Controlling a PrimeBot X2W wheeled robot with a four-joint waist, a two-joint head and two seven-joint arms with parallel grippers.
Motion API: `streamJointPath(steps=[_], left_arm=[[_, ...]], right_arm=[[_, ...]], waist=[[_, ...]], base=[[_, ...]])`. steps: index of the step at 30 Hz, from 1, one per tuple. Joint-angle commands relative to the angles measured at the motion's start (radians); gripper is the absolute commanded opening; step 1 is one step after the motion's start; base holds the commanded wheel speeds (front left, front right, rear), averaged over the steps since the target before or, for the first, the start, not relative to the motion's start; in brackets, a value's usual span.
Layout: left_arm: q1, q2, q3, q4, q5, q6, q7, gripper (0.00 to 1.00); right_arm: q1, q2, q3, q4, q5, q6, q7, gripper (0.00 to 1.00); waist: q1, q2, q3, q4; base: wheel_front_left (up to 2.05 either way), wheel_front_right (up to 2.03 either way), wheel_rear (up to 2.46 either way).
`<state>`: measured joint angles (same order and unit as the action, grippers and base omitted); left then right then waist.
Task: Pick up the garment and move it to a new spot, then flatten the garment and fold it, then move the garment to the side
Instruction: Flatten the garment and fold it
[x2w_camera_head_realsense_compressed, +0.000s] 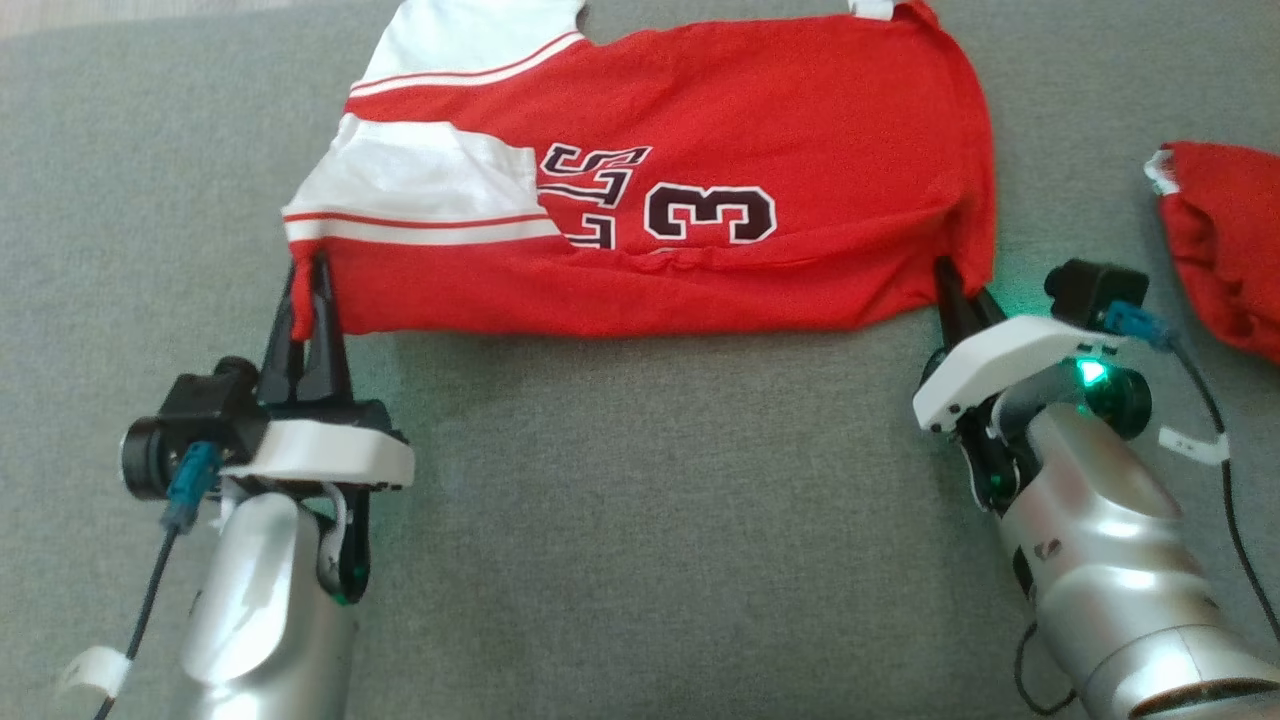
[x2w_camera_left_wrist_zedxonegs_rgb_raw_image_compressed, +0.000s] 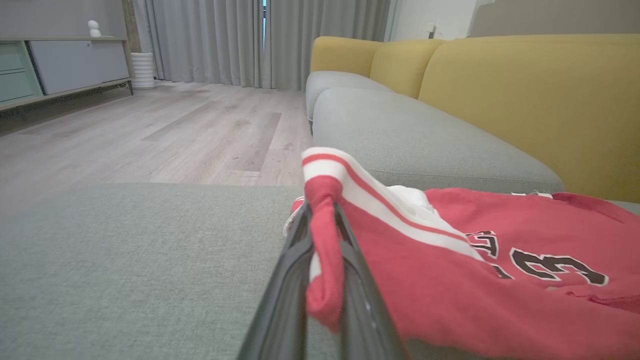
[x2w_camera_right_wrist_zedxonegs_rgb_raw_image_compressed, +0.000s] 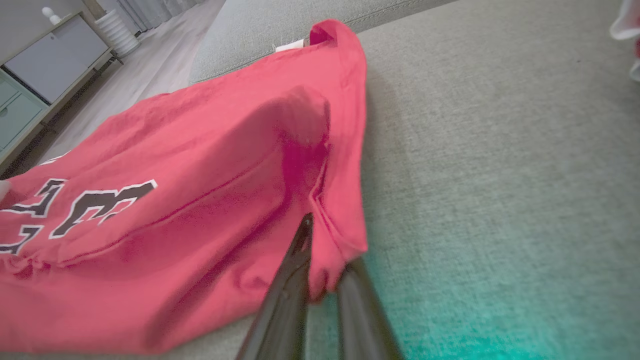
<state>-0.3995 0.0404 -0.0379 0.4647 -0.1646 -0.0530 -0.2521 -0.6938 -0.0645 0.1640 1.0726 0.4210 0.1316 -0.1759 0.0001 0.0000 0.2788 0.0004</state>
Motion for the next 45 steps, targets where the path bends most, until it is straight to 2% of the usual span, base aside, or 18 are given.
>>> streamJointPath(steps=[1, 6, 13, 21, 34, 41, 42, 43, 44, 45], left_arm=[[-0.007, 0.019, 0.042, -0.029, 0.01, 0.002, -0.01, 0.0], [0.01, 0.025, 0.078, -0.043, 0.014, 0.004, -0.01, 0.0], [0.045, 0.022, 0.103, -0.054, 0.021, 0.003, -0.01, 0.0], [0.097, 0.016, 0.096, -0.057, 0.024, -0.013, -0.01, 0.0], [0.278, 0.013, 0.035, -0.1, 0.04, -0.047, -0.01, 0.0], [0.373, 0.012, 0.006, -0.125, 0.038, -0.057, -0.01, 0.0], [0.372, 0.012, 0.0, -0.115, 0.037, -0.058, -0.01, 0.0], [0.367, 0.012, -0.006, -0.105, 0.038, -0.059, -0.01, 0.24], [0.361, 0.012, -0.013, -0.095, 0.037, -0.06, -0.01, 0.74], [0.354, 0.012, -0.017, -0.087, 0.035, -0.061, -0.01, 1.0]], right_arm=[[-0.02, 0.014, 0.024, 0.001, -0.016, -0.001, -0.024, 0.0], [-0.04, 0.014, 0.007, 0.035, -0.071, -0.001, -0.068, 0.0], [-0.034, 0.014, -0.004, 0.046, -0.092, -0.001, -0.075, 0.0], [0.026, 0.005, 0.015, 0.015, -0.059, -0.001, -0.046, 0.0], [0.266, 0.001, 0.038, -0.178, -0.002, -0.001, -0.062, 0.0], [0.409, -0.01, 0.007, -0.333, -0.034, -0.001, 0.009, 0.0], [0.42, -0.01, -0.005, -0.351, -0.044, -0.001, 0.016, 0.35], [0.429, -0.01, -0.018, -0.369, -0.055, -0.001, 0.023, 1.0], [0.436, -0.009, -0.029, -0.387, -0.064, -0.001, 0.031, 1.0], [0.44, -0.007, -0.039, -0.407, -0.071, -0.001, 0.037, 1.0]], waist=[[-0.0001, 0.0, -0.009, -0.006], [-0.0001, 0.0, -0.038, -0.021], [-0.0001, 0.0, -0.083, -0.036], [-0.0001, 0.0, -0.125, -0.046], [-0.0001, 0.0, -0.203, -0.079], [-0.0001, 0.0, -0.232, -0.096], [-0.0001, 0.0, -0.232, -0.097], [-0.0001, 0.0, -0.232, -0.097], [-0.0001, 0.0, -0.232, -0.097], [-0.0001, 0.0, -0.232, -0.097]], base=[[0.0, 0.0, 0.0], [0.0, 0.0, 0.0], [0.0, 0.0, 0.0], [0.0, 0.0, 0.0], [0.0, 0.0, 0.0], [0.0, 0.0, 0.0], [0.0, 0.0, 0.0], [0.0, 0.0, 0.0], [0.0, 0.0, 0.0], [0.0, 0.0, 0.0]])
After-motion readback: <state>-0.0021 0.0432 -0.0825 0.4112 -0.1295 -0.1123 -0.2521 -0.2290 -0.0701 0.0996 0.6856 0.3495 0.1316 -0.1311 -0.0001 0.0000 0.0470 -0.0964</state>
